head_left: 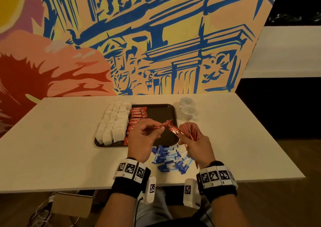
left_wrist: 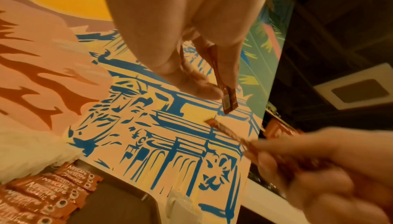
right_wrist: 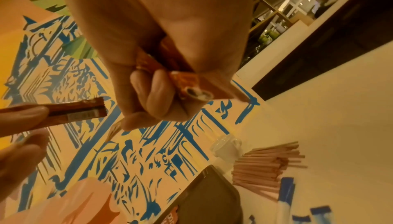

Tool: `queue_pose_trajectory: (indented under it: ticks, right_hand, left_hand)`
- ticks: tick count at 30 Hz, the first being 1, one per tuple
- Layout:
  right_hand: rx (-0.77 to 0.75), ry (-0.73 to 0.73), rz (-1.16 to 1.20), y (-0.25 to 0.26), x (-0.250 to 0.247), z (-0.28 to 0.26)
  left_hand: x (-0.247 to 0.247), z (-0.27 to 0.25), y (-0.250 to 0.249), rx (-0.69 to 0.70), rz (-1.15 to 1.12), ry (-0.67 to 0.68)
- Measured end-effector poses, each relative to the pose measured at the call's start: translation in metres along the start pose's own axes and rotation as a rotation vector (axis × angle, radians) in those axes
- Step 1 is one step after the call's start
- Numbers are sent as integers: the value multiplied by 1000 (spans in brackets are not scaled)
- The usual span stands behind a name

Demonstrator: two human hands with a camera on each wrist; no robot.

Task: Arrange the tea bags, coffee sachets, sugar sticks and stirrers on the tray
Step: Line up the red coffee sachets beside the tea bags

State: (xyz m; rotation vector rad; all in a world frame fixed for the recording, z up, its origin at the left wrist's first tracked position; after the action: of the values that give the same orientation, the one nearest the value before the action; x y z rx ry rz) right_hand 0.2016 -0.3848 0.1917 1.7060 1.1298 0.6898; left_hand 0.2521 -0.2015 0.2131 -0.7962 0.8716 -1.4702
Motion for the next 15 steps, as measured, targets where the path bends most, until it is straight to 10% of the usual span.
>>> queue_pose_trajectory:
  ticks: [5, 15]
  right_hand:
    - [29, 180, 185, 7, 1, -2]
    - [-22, 181, 175, 6, -4, -3]
  left_hand:
    - [15, -9, 6, 210, 280, 186]
    - [27, -14, 6, 157, 256, 375]
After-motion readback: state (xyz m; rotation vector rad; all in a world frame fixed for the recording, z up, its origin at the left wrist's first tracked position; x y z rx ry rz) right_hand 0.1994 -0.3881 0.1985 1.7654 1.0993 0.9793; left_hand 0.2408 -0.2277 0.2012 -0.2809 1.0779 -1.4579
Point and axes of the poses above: each hand's wrist, its own z-axis towards the middle knuckle, its own x-axis out of the palm, y = z × x, the point moved 1 cm from there along z, towards the middle knuckle, and after that the axes turned 12 degrees about x, right-handed, at the moved point
